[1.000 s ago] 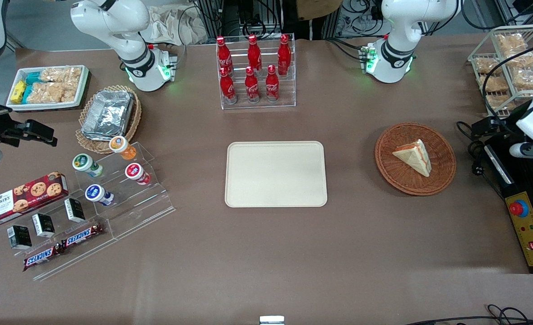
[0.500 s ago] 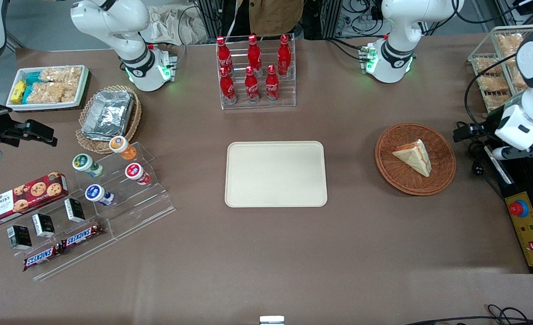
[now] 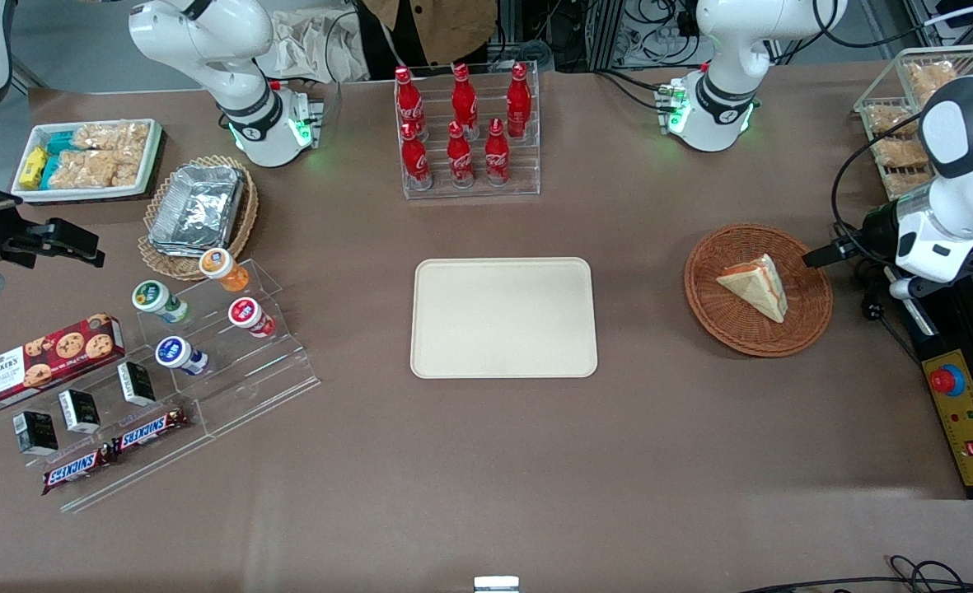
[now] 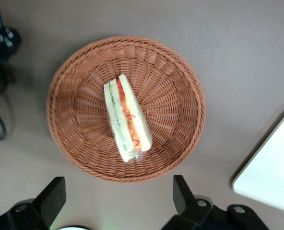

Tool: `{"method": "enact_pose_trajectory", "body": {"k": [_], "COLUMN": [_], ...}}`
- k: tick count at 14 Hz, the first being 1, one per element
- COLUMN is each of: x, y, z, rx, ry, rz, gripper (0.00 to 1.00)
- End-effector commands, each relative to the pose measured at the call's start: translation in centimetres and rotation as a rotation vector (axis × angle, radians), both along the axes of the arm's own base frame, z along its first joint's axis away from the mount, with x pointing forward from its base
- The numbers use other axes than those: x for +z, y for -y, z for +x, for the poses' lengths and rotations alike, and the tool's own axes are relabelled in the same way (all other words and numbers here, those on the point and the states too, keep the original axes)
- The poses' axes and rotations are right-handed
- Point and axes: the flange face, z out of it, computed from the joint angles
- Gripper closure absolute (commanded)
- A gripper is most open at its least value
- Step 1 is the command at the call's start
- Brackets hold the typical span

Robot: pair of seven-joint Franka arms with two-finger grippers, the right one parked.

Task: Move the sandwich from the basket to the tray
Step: 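Move the open left gripper over the wrapped sandwich in the basket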

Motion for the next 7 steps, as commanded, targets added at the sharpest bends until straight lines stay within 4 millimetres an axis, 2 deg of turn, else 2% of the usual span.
{"method": "enact_pose_trajectory", "body": {"k": [1, 4, 7], "x": [-2.0, -5.1, -7.9], "y": [0.3, -1.0, -0.9], "z": [0.2, 0.3, -0.6], "rx": [0.137, 0.276, 0.347], "ry": [-0.029, -0.075, -0.068], "rz": [-0.016, -0.013, -0.054], "gripper": [0.01, 0.0, 0.0]}}
